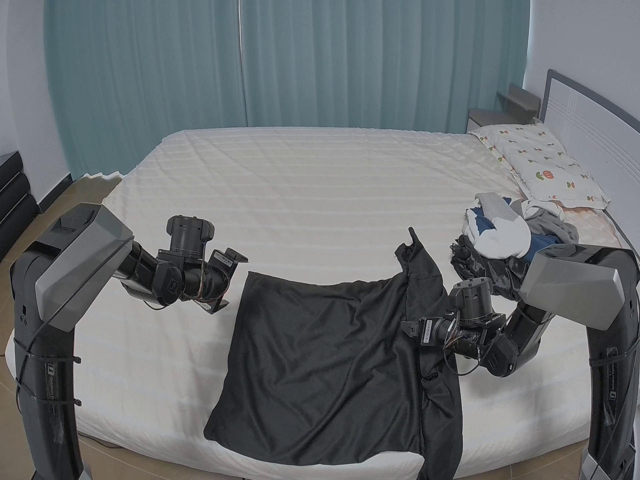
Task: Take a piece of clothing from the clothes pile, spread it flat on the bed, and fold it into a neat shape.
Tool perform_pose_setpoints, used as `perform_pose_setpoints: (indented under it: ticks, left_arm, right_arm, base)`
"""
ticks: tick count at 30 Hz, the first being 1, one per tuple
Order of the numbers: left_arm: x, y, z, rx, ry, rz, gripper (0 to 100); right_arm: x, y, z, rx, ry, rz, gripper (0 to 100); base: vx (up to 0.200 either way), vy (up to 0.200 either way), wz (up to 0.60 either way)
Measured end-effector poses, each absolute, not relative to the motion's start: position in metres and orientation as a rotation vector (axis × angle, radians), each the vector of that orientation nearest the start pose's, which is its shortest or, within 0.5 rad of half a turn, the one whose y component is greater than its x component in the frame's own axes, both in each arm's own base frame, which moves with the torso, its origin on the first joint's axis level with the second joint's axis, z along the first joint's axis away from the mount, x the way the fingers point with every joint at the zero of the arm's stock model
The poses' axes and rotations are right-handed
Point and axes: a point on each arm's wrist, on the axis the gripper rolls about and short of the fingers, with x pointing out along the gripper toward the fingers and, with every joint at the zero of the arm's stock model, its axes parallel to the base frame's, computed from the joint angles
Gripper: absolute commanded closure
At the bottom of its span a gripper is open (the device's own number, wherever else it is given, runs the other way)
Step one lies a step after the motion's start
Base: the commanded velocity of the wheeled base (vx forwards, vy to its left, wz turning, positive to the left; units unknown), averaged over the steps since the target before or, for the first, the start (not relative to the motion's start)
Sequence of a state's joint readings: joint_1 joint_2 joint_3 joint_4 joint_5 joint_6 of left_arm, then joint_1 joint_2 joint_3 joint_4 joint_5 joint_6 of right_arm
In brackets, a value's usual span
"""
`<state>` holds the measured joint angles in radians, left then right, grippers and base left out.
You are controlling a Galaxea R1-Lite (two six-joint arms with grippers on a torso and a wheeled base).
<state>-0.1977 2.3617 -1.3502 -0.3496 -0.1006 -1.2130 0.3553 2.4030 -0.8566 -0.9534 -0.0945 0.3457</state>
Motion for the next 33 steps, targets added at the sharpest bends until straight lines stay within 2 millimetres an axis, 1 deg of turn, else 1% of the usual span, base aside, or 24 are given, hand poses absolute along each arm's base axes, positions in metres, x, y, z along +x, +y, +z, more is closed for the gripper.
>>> perform_pose_setpoints:
  ticks: [3, 4, 9, 14, 19, 24, 25, 28, 33]
  left_arm:
    - [0.441, -0.091, 0.039, -1.131, 0.753, 0.156, 0]
    - [0.441, -0.091, 0.039, -1.132, 0.754, 0.158, 0]
    - [0.44, -0.091, 0.038, -1.134, 0.757, 0.161, 0]
    - [0.439, -0.09, 0.037, -1.133, 0.76, 0.163, 0]
    - [0.439, -0.09, 0.037, -1.132, 0.761, 0.165, 0]
    - [0.439, -0.09, 0.037, -1.132, 0.762, 0.165, 0]
    - [0.439, -0.09, 0.036, -1.132, 0.763, 0.165, 0]
    - [0.437, -0.09, 0.035, -1.132, 0.77, 0.167, 0]
    - [0.429, -0.088, 0.031, -1.13, 0.782, 0.168, 0]
  right_arm:
    - [0.368, 0.137, -0.029, 0.193, 0.63, 0.152, 0]
    - [0.369, 0.139, -0.029, 0.189, 0.639, 0.154, 100]
    - [0.374, 0.142, -0.03, 0.168, 0.675, 0.154, 100]
    - [0.374, 0.14, -0.032, 0.153, 0.719, 0.143, 100]
    - [0.377, 0.128, -0.031, 0.159, 0.718, 0.114, 100]
    - [0.377, 0.111, -0.025, 0.176, 0.716, 0.082, 100]
    - [0.374, 0.108, -0.023, 0.18, 0.72, 0.079, 0]
    - [0.366, 0.1, -0.017, 0.195, 0.723, 0.084, 0]
    - [0.353, 0.097, -0.006, 0.212, 0.679, 0.111, 0]
  base:
    - [0.0, 0.0, 0.0]
    - [0.0, 0.0, 0.0]
    - [0.0, 0.0, 0.0]
    - [0.0, 0.0, 0.0]
    - [0.0, 0.0, 0.0]
    - [0.0, 0.0, 0.0]
    - [0.0, 0.0, 0.0]
    - [0.0, 0.0, 0.0]
    - [0.0, 0.0, 0.0]
